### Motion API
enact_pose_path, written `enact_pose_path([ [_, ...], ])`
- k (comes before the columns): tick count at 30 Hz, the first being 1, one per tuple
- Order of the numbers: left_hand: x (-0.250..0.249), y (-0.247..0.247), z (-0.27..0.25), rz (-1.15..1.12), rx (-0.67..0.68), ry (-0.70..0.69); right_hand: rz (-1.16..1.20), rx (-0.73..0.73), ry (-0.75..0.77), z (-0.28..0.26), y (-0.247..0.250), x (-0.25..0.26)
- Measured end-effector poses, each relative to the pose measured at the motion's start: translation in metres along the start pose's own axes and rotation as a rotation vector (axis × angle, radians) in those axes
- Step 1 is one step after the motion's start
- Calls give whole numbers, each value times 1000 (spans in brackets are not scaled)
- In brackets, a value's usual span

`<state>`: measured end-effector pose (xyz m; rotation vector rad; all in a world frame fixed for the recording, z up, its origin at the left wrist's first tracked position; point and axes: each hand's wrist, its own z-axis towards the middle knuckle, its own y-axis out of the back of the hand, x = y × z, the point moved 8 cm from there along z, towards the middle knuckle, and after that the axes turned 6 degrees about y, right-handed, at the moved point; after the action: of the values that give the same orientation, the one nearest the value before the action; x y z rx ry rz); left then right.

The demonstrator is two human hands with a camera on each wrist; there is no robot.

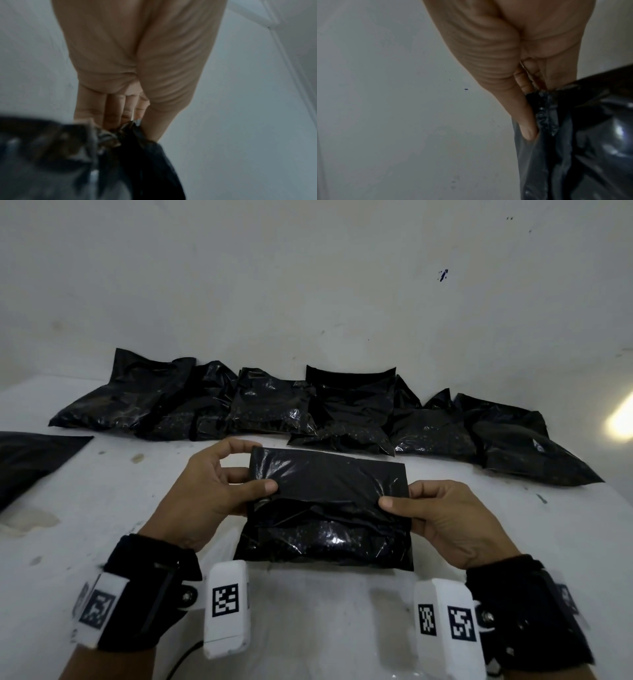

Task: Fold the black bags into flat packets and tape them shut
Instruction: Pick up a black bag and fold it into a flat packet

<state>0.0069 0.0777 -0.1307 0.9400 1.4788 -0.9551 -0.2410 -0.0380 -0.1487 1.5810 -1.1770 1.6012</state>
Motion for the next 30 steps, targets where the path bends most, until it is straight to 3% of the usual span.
enact_pose_path([
  [7, 1, 0, -1, -50, 46, 9, 2, -6, -35, 2, 7, 0],
  [16, -11, -4, -12, 53, 43, -33, -32, -39, -33, -16, 10, 12],
  [20, -13, -7, -28, 223, 46, -55, -111, -54, -44, -34, 11, 10],
  [30, 22, -3, -71, 317, 70, 153, -247, -39, -128, -73, 9, -20],
])
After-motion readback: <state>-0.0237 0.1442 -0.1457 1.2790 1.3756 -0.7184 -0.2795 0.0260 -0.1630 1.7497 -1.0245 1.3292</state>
